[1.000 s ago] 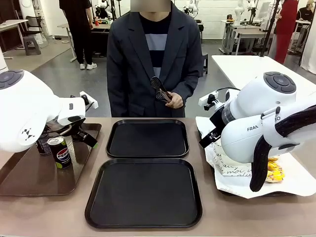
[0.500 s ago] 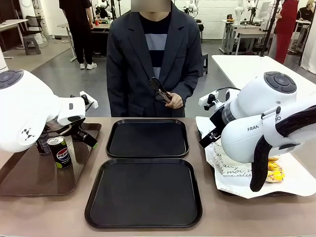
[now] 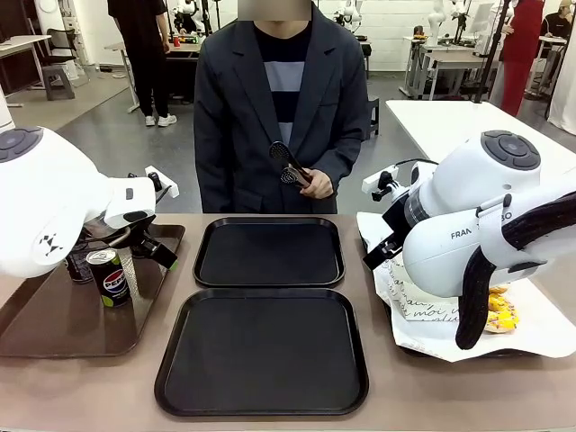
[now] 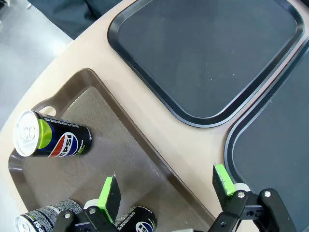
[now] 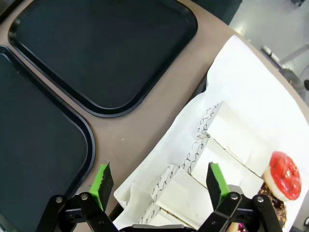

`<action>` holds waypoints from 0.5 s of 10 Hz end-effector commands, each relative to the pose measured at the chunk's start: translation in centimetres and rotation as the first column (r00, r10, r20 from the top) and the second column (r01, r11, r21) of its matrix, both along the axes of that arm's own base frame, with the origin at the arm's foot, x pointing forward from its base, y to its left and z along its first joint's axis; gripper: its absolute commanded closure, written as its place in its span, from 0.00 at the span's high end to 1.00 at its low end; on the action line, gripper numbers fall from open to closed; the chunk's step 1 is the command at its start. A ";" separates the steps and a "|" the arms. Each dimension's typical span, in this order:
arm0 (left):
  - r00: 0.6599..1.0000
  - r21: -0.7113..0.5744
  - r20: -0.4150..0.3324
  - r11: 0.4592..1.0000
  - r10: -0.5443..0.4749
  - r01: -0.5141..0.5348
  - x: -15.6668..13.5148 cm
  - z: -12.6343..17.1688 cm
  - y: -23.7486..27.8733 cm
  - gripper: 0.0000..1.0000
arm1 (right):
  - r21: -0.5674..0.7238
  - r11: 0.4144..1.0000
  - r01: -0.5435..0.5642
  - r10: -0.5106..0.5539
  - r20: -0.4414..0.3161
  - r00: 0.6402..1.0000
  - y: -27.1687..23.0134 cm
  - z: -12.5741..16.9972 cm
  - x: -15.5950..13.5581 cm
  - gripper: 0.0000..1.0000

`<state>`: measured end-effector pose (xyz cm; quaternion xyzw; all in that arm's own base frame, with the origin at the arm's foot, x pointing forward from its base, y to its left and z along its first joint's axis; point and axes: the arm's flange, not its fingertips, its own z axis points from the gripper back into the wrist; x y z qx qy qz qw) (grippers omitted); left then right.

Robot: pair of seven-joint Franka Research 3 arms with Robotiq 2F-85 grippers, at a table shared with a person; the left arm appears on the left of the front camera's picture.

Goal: Set up donuts and drinks on trays.
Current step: Pick up one Pepsi coke and place it on the Flat Tray.

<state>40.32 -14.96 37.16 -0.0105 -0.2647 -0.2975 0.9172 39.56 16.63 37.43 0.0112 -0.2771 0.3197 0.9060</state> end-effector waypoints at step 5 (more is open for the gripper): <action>0.994 0.027 -0.063 0.995 -0.092 0.094 -8.1 1.7 3.2 1.00 | -0.063 0.993 -0.099 0.095 -0.061 0.994 -1.4 2.9 -15.0 1.00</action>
